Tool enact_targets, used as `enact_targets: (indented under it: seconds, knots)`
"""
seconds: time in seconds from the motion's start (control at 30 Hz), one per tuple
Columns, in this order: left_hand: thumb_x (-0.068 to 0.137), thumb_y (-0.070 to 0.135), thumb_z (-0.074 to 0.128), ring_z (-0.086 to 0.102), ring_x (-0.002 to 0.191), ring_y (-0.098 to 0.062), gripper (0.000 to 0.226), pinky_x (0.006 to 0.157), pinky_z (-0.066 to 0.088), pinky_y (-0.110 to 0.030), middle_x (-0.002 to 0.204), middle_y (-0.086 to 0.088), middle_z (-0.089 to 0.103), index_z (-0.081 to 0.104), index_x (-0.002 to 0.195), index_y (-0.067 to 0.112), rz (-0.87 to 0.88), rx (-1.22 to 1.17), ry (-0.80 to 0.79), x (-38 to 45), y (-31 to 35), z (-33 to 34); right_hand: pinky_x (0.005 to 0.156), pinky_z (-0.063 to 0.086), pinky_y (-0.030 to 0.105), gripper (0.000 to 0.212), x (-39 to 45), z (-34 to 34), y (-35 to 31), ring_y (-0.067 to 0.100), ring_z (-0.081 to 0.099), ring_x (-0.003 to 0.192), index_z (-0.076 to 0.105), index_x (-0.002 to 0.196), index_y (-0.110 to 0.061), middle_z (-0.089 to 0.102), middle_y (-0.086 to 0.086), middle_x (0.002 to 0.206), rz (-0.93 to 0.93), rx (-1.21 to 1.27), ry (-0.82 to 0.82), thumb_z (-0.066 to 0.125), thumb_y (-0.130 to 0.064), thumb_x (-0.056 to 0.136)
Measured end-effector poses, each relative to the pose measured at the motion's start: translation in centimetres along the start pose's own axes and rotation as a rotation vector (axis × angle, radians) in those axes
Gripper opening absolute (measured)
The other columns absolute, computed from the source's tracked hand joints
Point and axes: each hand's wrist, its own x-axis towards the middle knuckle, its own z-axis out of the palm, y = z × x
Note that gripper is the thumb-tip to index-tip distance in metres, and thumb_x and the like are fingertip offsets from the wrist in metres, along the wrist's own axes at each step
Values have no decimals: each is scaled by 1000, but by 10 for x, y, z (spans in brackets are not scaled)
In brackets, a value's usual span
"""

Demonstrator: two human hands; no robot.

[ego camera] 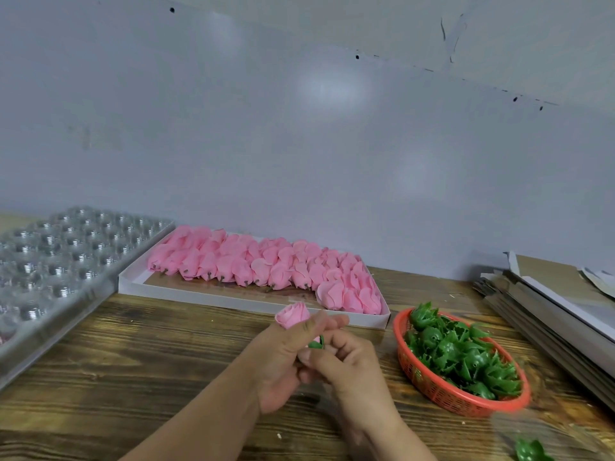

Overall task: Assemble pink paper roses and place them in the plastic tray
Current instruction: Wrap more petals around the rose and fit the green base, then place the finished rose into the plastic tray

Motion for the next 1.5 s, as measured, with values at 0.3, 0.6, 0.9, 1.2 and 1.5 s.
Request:
enact_targets:
  seconds: [0.3, 0.6, 0.9, 1.2, 1.5]
  knots:
    - [72, 53, 61, 69, 82, -23, 38, 56, 41, -29, 113, -6, 71, 67, 67, 17, 39, 40, -9, 0, 4, 0, 48, 44, 22, 13, 1, -8, -4, 14, 48, 42, 63, 64, -3, 52, 15, 57, 27, -13, -39, 74, 3, 70]
    - [82, 47, 55, 51, 59, -14, 37, 49, 33, -25, 104, -6, 72, 65, 73, 13, 98, 97, 9, -1, 4, 6, 49, 53, 25, 21, 1, -12, 0, 18, 59, 46, 76, 81, -5, 66, 20, 64, 50, 145, -4, 75, -9, 60]
    - [82, 38, 58, 69, 69, -23, 34, 63, 57, -35, 85, -13, 72, 73, 67, 12, 82, -67, 211, 1, 4, 9, 64, 44, 7, 58, 2, 1, 13, -4, 60, 67, 62, 99, -44, 66, -22, 80, -309, -534, 175, 78, 2, 67]
    - [76, 49, 59, 71, 78, -23, 33, 67, 56, -29, 85, -14, 73, 73, 78, 19, 128, 130, 192, 0, 0, 16, 61, 53, 29, 30, 3, -3, 4, 17, 61, 62, 75, 78, -16, 71, 12, 70, -147, -141, 158, 67, 12, 75]
    - [96, 29, 56, 58, 64, -3, 27, 65, 50, -14, 76, -3, 63, 67, 80, 10, 67, 765, 245, -3, 23, 10, 53, 53, 21, 23, 8, -11, 10, 17, 68, 56, 73, 70, -5, 70, 17, 65, -62, 27, 116, 62, 13, 79]
